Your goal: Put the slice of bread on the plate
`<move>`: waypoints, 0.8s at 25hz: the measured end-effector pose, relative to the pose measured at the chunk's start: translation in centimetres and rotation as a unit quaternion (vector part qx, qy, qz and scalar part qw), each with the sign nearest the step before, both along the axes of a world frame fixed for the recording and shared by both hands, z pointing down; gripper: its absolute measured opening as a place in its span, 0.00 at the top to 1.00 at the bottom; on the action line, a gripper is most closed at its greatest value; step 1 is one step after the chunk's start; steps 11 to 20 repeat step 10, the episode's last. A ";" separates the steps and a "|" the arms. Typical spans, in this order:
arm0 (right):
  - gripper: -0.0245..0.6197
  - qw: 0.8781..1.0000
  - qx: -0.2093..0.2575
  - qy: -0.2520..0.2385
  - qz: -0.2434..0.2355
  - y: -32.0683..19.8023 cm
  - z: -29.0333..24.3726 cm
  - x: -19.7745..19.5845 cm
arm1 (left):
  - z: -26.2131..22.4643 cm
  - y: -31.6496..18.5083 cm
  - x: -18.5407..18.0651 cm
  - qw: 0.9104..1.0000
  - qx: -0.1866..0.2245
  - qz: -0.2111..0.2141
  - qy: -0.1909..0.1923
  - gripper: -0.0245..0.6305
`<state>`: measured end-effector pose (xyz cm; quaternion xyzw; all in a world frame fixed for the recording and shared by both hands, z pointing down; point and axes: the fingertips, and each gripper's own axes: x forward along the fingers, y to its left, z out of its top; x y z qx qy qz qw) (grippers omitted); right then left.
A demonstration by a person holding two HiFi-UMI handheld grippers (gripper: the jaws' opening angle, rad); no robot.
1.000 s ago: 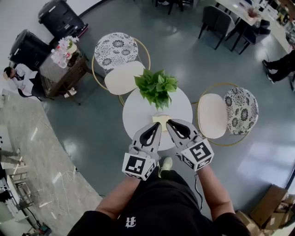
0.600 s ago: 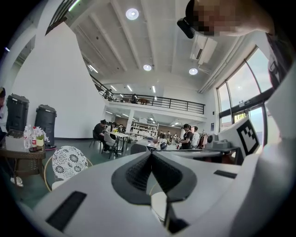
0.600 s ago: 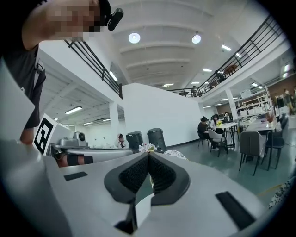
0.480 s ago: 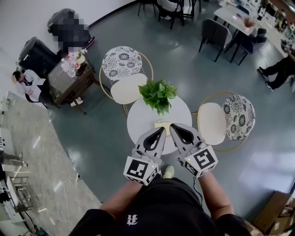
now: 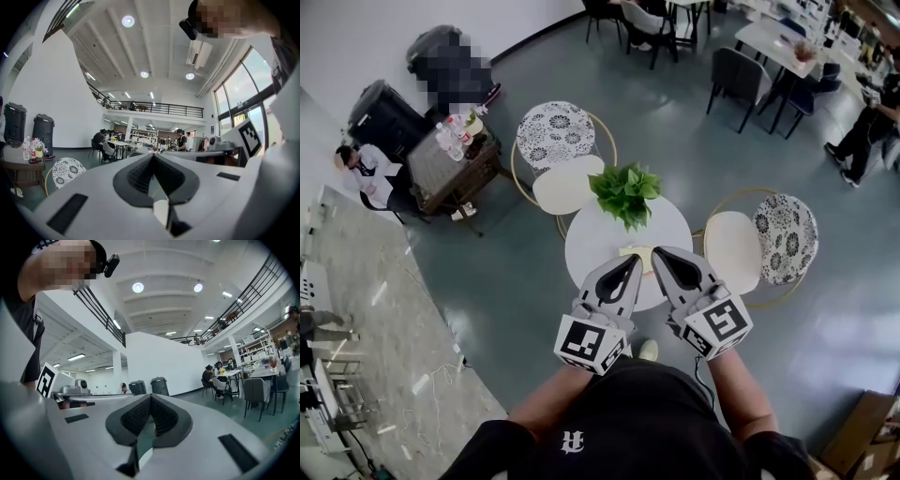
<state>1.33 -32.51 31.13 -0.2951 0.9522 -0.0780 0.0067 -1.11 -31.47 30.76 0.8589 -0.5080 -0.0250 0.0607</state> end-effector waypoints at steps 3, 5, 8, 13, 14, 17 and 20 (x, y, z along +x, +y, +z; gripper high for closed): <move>0.95 1.000 0.006 0.000 0.001 0.5 -0.7 0.1 | -0.6 0.4 0.2 1.000 0.006 0.001 0.000 0.95; 0.95 1.000 0.010 0.000 0.002 0.6 -1.1 0.2 | -1.0 0.5 0.4 1.000 0.011 0.002 -0.002 0.95; 0.95 1.000 0.014 0.002 0.003 0.8 -1.5 0.4 | -1.3 0.7 0.5 1.000 0.015 0.002 -0.004 0.95; 0.95 1.000 0.015 0.002 0.004 1.1 -1.6 0.5 | -1.5 0.9 0.5 1.000 0.017 0.003 -0.004 0.95; 0.95 1.000 0.015 0.002 0.004 1.1 -1.6 0.5 | -1.5 0.9 0.5 1.000 0.017 0.003 -0.004 0.95; 0.95 1.000 0.015 0.002 0.004 1.1 -1.6 0.5 | -1.5 0.9 0.5 1.000 0.017 0.003 -0.004 0.95; 0.95 1.000 0.015 0.002 0.004 1.1 -1.6 0.5 | -1.5 0.9 0.5 1.000 0.017 0.003 -0.004 0.95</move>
